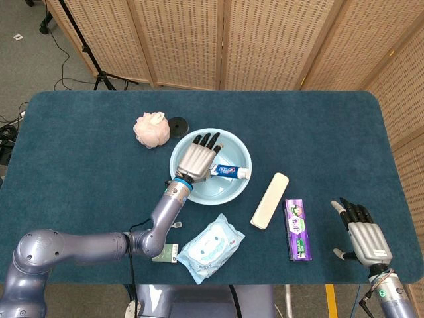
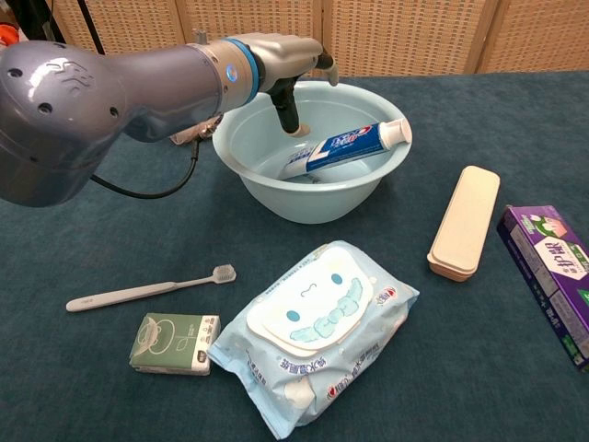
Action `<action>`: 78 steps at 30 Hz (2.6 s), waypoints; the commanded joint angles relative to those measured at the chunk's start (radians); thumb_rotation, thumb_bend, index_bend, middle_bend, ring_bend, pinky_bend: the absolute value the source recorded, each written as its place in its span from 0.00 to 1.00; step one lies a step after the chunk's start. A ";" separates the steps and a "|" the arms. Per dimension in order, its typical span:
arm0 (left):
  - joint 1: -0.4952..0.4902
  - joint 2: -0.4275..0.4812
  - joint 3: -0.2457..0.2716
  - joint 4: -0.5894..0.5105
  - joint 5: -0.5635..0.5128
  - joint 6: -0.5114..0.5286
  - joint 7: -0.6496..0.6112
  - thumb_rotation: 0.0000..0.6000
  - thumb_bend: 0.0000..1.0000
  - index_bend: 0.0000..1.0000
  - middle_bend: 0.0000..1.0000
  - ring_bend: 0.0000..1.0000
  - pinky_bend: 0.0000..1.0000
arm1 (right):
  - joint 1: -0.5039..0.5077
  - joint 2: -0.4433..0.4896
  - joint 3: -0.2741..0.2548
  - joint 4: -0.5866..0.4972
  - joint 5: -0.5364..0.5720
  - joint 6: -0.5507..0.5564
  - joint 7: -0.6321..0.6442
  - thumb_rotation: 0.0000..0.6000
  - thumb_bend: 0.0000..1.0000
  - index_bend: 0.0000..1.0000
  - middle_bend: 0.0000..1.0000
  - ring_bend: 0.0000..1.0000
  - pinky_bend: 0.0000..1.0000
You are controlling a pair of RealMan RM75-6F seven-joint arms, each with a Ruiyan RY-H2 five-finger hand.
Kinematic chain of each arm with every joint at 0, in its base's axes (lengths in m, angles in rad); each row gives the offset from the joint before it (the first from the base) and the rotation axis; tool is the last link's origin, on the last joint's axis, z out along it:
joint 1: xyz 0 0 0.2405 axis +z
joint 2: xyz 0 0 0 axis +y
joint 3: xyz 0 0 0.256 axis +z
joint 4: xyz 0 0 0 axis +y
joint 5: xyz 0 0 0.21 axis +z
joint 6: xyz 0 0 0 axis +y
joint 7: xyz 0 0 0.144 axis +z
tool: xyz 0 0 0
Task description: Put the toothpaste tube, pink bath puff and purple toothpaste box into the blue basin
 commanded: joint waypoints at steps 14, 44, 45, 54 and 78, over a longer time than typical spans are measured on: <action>0.238 0.349 0.137 -0.261 0.124 0.058 -0.155 1.00 0.35 0.17 0.00 0.00 0.12 | 0.002 -0.018 -0.012 -0.019 -0.013 0.004 -0.072 1.00 0.16 0.02 0.00 0.00 0.00; 0.370 0.491 0.258 -0.175 0.183 -0.095 -0.292 1.00 0.27 0.00 0.00 0.00 0.02 | 0.014 -0.063 -0.024 -0.005 0.025 -0.026 -0.159 1.00 0.16 0.02 0.00 0.00 0.00; 0.364 0.477 0.253 -0.159 0.178 -0.098 -0.289 1.00 0.25 0.00 0.00 0.00 0.01 | 0.015 -0.064 -0.024 -0.003 0.029 -0.029 -0.159 1.00 0.16 0.02 0.00 0.00 0.00; 0.286 0.334 0.203 0.043 0.118 -0.170 -0.279 1.00 0.22 0.00 0.00 0.00 0.00 | 0.021 -0.076 -0.017 0.027 0.058 -0.047 -0.144 1.00 0.16 0.02 0.00 0.00 0.00; 0.111 0.058 0.124 0.558 -0.048 -0.371 -0.248 1.00 0.22 0.00 0.00 0.00 0.00 | 0.028 -0.075 0.000 0.079 0.128 -0.075 -0.103 1.00 0.16 0.02 0.00 0.00 0.00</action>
